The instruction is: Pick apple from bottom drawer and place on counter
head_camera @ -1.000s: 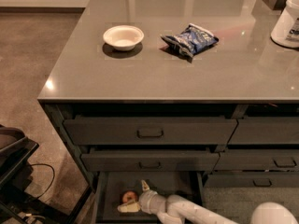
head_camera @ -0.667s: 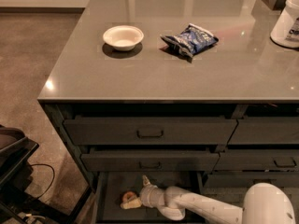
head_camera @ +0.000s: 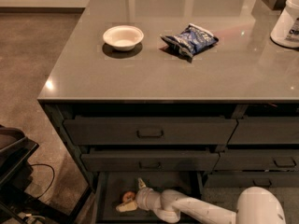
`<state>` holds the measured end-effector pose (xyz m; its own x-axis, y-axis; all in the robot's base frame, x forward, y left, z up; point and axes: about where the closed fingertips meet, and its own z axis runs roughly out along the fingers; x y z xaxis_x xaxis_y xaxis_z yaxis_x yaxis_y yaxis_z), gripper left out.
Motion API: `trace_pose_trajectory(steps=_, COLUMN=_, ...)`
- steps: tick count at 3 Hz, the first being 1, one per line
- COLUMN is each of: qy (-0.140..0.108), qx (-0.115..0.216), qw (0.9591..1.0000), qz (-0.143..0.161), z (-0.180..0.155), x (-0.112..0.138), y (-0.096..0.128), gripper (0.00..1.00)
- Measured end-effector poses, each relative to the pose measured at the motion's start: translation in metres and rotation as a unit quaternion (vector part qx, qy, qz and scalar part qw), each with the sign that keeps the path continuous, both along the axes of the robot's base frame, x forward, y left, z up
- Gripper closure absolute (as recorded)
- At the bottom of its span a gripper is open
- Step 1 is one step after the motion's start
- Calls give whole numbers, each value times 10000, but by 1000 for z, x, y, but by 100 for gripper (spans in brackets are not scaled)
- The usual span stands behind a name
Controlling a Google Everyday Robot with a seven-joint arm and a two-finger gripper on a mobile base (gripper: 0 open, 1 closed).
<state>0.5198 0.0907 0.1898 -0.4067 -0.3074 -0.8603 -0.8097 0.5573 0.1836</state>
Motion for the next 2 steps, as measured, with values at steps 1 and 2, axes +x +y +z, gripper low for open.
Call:
trace_pose_trajectory(steps=1, qy=1, qx=-1, qw=10000, qz=-2, z=0, x=0, y=0, gripper=0)
trace_pose_trajectory(steps=2, qy=36, qx=-99, qw=9999, qz=37, z=-8, x=2, y=-3, gripper=0)
